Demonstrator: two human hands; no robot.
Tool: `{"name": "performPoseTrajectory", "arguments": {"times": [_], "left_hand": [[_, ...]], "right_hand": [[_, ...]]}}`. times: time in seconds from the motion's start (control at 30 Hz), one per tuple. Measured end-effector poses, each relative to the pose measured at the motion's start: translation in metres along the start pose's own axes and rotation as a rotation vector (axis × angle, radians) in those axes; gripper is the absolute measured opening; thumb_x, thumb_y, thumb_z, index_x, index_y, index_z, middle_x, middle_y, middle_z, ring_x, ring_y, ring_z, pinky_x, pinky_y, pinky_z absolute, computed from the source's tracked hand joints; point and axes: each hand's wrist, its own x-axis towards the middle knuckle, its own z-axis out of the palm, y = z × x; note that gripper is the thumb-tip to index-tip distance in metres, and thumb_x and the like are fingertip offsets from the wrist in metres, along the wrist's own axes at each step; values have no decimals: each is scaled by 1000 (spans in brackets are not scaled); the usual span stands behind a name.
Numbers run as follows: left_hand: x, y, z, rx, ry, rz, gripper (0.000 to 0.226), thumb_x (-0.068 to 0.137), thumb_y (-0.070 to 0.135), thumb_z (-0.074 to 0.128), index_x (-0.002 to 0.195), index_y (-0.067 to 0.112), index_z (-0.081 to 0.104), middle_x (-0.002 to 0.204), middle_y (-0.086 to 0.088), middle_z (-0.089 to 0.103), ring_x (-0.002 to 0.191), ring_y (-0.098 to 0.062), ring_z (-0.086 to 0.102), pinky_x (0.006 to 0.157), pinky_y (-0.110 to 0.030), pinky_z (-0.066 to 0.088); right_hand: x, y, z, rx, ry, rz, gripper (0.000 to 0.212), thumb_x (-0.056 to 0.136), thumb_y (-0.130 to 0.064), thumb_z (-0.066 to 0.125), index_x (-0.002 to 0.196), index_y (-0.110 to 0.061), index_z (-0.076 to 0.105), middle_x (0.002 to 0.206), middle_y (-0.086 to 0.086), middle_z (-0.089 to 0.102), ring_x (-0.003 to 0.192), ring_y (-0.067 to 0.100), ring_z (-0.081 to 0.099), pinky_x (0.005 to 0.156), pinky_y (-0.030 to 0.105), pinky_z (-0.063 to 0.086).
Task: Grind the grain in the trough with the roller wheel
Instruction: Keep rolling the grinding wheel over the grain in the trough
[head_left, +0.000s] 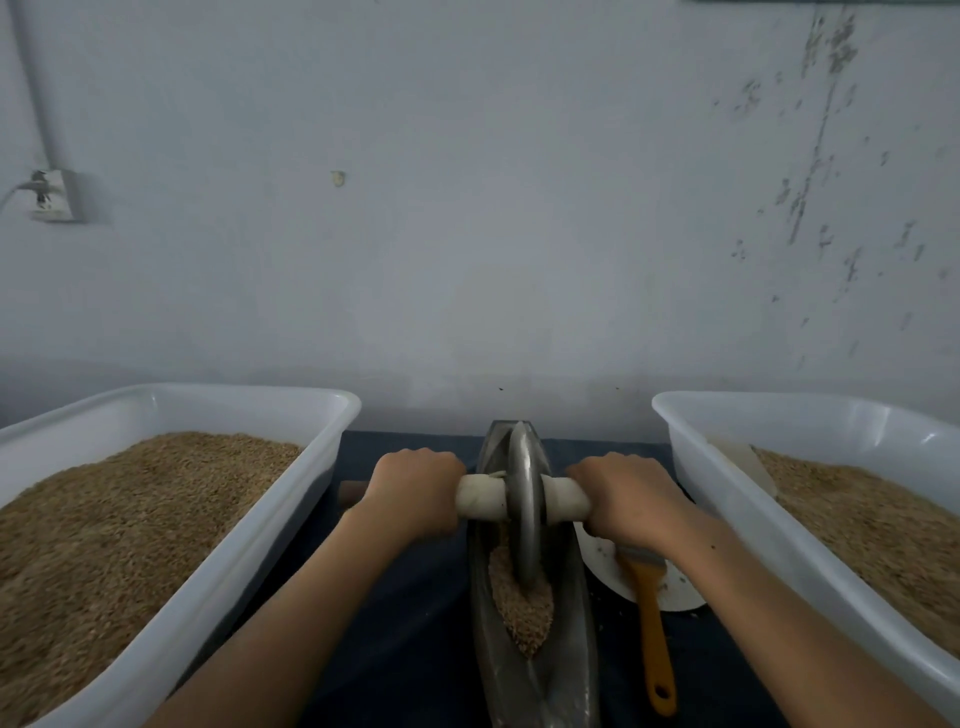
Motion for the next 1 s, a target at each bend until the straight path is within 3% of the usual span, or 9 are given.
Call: {"name": "performPoseTrajectory", "arguments": {"times": [0.1, 0.23, 0.3, 0.47, 0.57, 0.67, 0.87, 0.93, 1.0], "left_hand": [[0, 3, 7, -13, 160, -34, 22, 86, 31, 59, 106, 24, 54, 102, 2, 62, 92, -18, 59, 69, -28, 36], [0, 3, 11, -20, 238, -33, 21, 87, 31, 58, 106, 24, 52, 99, 2, 62, 89, -16, 58, 69, -27, 36], [0, 2, 8, -4, 180, -4, 24, 85, 31, 60, 107, 23, 54, 101, 2, 62, 89, -16, 58, 70, -28, 38], [-1, -2, -7, -54, -188, 27, 40, 76, 30, 71, 112, 18, 58, 91, 2, 58, 81, -15, 53, 70, -29, 41], [-1, -2, -9, -87, -261, 25, 44, 74, 31, 73, 113, 18, 58, 87, 4, 53, 79, -14, 51, 70, -29, 41], [1, 1, -8, -31, -172, 3, 39, 77, 31, 70, 111, 18, 58, 87, 3, 55, 79, -15, 52, 68, -29, 40], [1, 4, 5, 6, 138, -42, 21, 86, 30, 58, 105, 24, 56, 100, 1, 63, 91, -19, 59, 69, -29, 36], [0, 4, 5, 17, 186, -33, 19, 86, 30, 57, 104, 24, 55, 100, 1, 63, 91, -19, 59, 69, -29, 35], [0, 3, 3, 27, 133, -4, 23, 86, 30, 59, 107, 23, 56, 101, 1, 63, 92, -18, 59, 70, -28, 36]], "right_hand": [[3, -4, 10, -13, 204, 63, 15, 89, -19, 56, 102, -25, 51, 98, -1, 64, 88, 21, 60, 69, 30, 38], [3, -3, 11, 9, 203, 59, 15, 90, -20, 55, 104, -25, 51, 98, -2, 64, 88, 20, 59, 70, 30, 36], [1, -1, 6, 8, 129, 37, 16, 89, -19, 56, 104, -25, 53, 100, -1, 63, 89, 20, 59, 69, 29, 35], [-4, 1, -13, 54, -220, -22, 31, 82, -21, 68, 111, -21, 58, 99, -1, 63, 87, 16, 60, 65, 26, 40], [-4, 2, -15, 99, -308, -21, 31, 81, -22, 70, 109, -23, 58, 91, -4, 58, 82, 13, 57, 60, 23, 40], [-2, 2, -10, 69, -219, -17, 19, 81, -21, 67, 98, -23, 57, 88, -3, 60, 79, 14, 58, 58, 23, 39], [2, -3, 8, -2, 183, 53, 15, 89, -19, 55, 90, -28, 43, 95, -2, 63, 77, 20, 53, 66, 31, 32], [2, -3, 9, 18, 184, 51, 13, 89, -20, 55, 94, -28, 48, 95, -3, 64, 83, 20, 57, 67, 31, 33], [0, -1, 4, 17, 112, 30, 15, 87, -19, 57, 99, -28, 53, 97, -3, 64, 87, 19, 60, 68, 30, 34]]}}
